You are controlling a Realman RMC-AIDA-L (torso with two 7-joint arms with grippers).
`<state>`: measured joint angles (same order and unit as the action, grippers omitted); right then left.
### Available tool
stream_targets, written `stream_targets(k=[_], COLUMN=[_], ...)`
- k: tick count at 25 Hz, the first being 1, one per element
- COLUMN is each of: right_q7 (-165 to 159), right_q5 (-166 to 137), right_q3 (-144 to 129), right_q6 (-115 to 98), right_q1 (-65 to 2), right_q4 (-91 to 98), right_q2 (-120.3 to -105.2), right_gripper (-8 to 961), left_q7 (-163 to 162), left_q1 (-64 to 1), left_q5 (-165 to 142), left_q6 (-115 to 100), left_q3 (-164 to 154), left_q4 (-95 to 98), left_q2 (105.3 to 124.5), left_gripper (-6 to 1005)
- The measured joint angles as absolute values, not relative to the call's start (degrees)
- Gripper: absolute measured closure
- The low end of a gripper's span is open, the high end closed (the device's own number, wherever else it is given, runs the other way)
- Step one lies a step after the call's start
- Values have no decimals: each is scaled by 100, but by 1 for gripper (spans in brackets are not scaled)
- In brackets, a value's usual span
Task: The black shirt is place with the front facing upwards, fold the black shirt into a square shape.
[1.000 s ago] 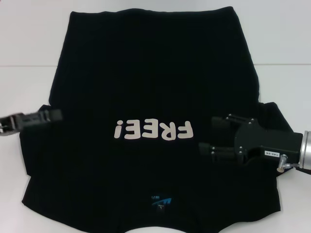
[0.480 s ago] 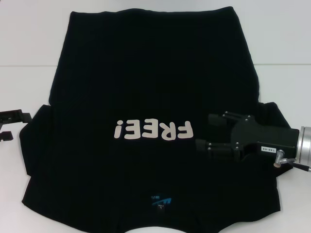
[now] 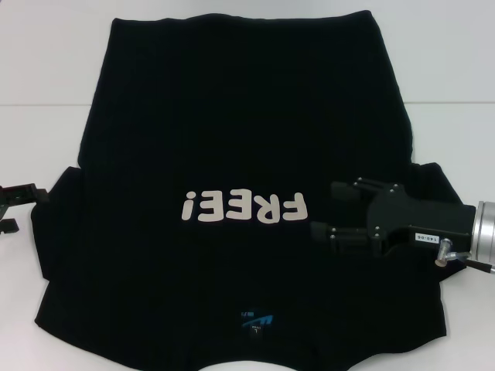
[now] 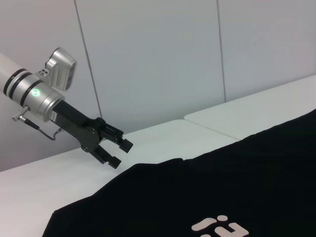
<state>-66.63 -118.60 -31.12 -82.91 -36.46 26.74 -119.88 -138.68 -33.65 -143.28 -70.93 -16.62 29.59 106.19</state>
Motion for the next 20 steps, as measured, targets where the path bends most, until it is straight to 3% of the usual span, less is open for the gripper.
stream_targets(k=[20], right_q7=[-6664], right_q5=[-11847], right_q3=[-3111], right_q6=[-8348], right_q1=[-3621], right_q4=[2690], right_q2=[-11988], right_gripper=[37], left_q7=[-13798], left_q1=[-3402], left_q5=[-14335], left_q6=[-6844], left_q3=[-1980], left_q4=[2944], left_q2=[10777], left_gripper=[138])
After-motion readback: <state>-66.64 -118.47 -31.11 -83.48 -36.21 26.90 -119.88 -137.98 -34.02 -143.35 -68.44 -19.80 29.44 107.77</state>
